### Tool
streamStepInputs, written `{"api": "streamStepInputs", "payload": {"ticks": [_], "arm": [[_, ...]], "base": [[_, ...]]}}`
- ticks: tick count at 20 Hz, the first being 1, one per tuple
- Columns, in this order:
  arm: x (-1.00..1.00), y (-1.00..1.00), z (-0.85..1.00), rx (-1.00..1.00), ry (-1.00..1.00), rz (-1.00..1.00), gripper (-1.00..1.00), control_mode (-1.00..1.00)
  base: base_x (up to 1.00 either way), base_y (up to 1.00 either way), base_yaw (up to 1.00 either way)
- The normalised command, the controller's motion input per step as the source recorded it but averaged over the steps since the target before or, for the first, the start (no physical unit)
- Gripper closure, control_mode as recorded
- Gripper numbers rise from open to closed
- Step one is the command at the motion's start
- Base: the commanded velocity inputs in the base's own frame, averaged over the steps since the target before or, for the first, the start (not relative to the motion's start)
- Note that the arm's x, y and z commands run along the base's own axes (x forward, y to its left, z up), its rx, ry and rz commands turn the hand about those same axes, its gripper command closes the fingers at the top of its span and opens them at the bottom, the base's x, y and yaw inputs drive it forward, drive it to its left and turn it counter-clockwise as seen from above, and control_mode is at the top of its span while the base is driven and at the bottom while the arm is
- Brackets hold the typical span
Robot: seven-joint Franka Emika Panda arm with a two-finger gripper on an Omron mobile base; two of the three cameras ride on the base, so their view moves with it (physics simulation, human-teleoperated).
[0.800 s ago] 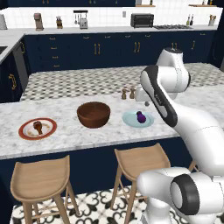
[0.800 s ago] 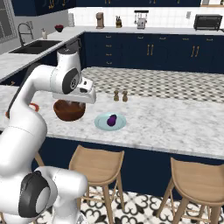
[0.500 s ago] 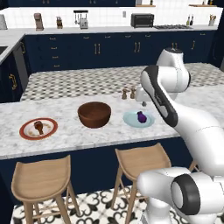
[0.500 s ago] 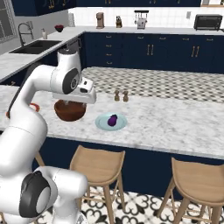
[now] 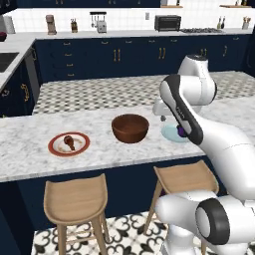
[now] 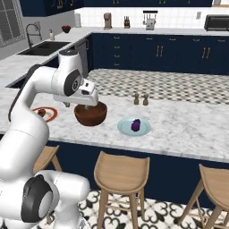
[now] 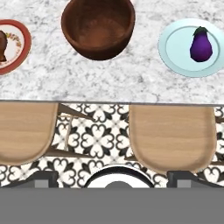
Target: Pick the chicken drumstick and eggplant from their plates and place them in the bowl. Then put the bowl in the fridge.
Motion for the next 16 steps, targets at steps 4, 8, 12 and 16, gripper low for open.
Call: {"api": "streamStepInputs", "payload": {"ticks": [4, 8, 12, 16], "arm": [[0.00, 0.00, 0.00, 0.00, 0.00, 0.00, -1.00, 1.00], [0.00, 0.00, 0.00, 0.00, 0.00, 0.00, -1.00, 1.00], [0.00, 0.00, 0.00, 0.00, 0.00, 0.00, -1.00, 1.00], [0.00, 0.00, 0.00, 0.00, 0.00, 0.00, -1.00, 1.00]], "base": [[0.26, 0.63, -0.05], [0.69, 0.19, -0.02], [0.99, 0.14, 0.00], [0.97, 0.07, 0.00]]}}
